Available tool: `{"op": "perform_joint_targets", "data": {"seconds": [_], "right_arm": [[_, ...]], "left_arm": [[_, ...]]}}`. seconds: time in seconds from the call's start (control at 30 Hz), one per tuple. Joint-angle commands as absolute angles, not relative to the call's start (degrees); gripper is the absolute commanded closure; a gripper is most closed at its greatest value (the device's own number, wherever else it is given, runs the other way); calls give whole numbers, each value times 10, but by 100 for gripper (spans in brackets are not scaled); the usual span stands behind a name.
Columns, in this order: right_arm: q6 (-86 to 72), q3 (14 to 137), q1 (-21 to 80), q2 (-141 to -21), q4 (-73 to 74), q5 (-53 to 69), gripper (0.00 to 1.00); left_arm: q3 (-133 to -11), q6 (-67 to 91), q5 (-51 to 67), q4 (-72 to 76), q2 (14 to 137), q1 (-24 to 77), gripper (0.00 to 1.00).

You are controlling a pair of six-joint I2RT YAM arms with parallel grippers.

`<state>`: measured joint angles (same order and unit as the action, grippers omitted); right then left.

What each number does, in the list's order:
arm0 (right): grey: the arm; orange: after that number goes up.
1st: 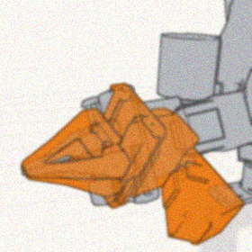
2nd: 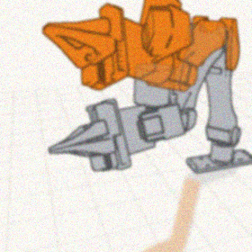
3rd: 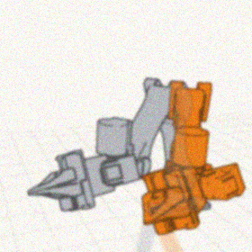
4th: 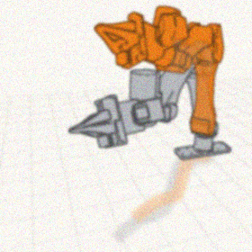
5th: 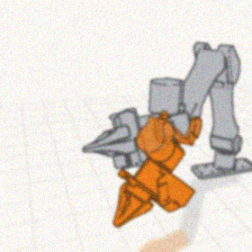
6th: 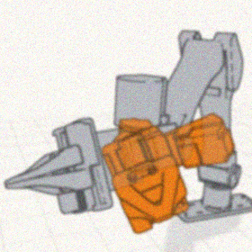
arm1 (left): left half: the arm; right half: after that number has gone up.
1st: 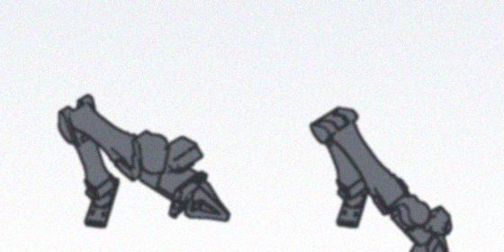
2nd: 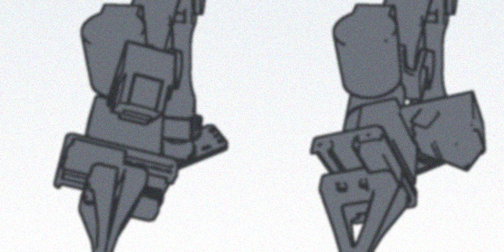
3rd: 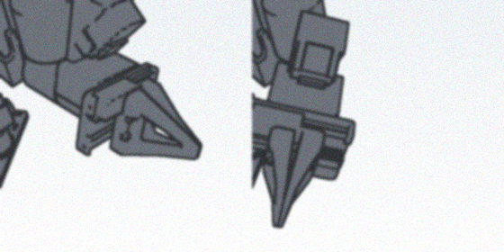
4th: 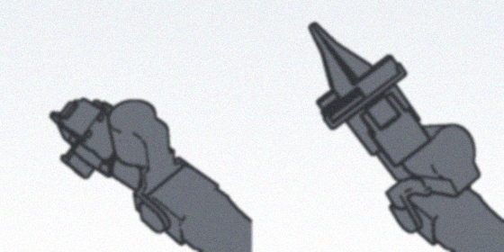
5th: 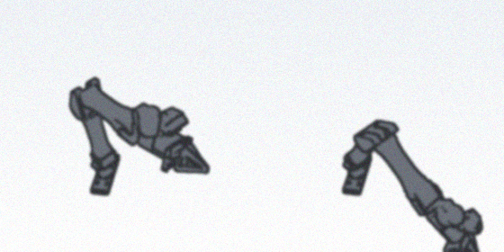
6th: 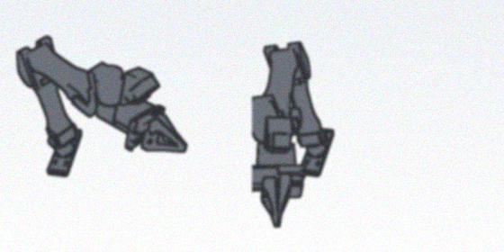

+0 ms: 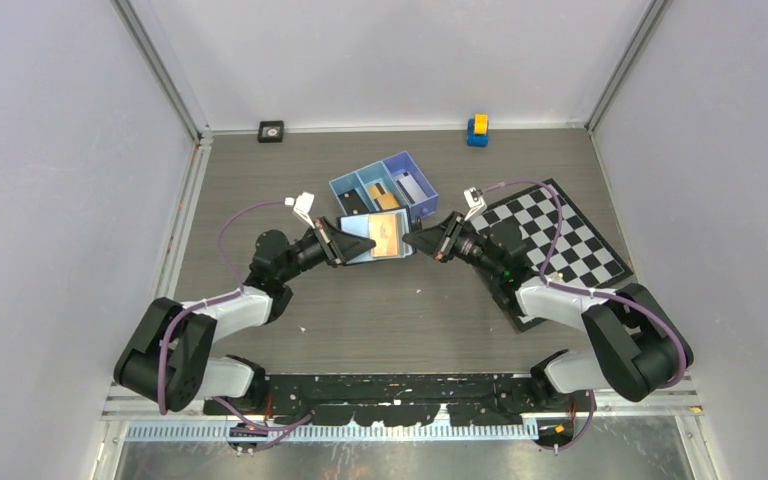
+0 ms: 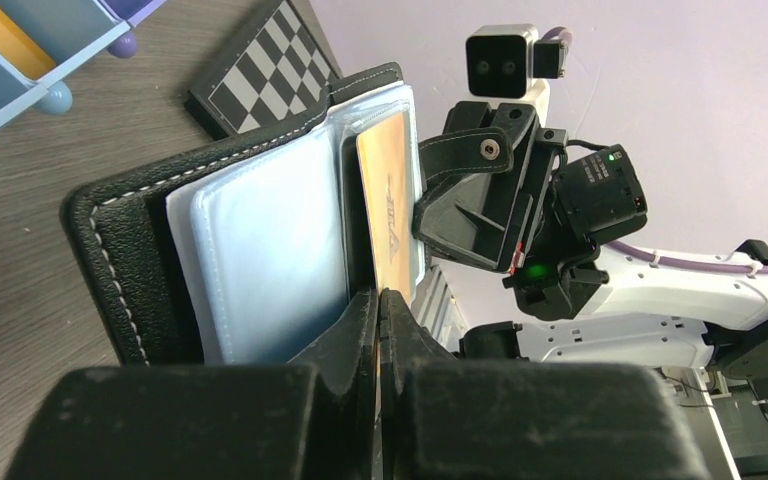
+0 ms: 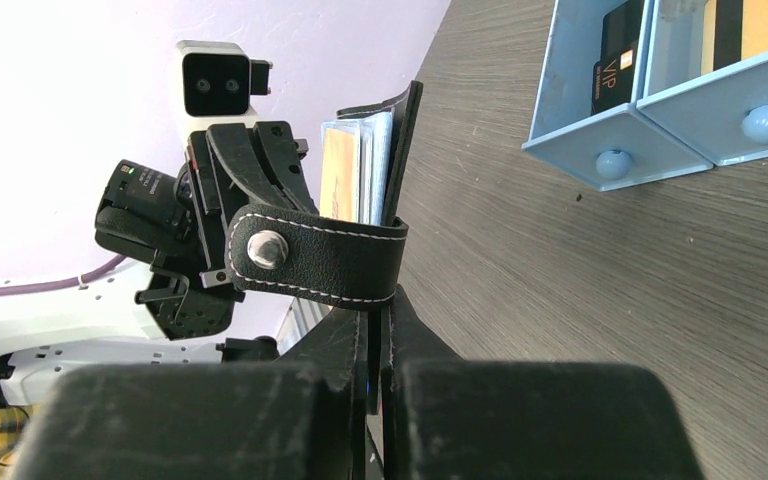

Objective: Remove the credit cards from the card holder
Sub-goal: Remove the credit card from the card holder.

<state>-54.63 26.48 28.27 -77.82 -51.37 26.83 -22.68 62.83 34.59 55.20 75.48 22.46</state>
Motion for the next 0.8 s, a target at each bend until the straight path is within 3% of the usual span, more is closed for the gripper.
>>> {"op": "perform_joint_targets", "data": {"seconds": [0.0,0.17,0.27,0.37,0.77], "right_arm": [[-544,260,273,-758,-532,261,100],[-547,258,270,-757,-533,261,99],[-559,266,270,-773,-557,293,73],[-586,267,270,-805,-614,316,64],[-620,283,273,-858,-660,346,51]], "left_arm": [[-234,623,322,568,759,210,100],[-236,620,319,553,760,210,100],[-244,625,343,568,768,210,100],[-248,652,368,622,795,211,100],[-255,695,399,729,835,220,100]]}}
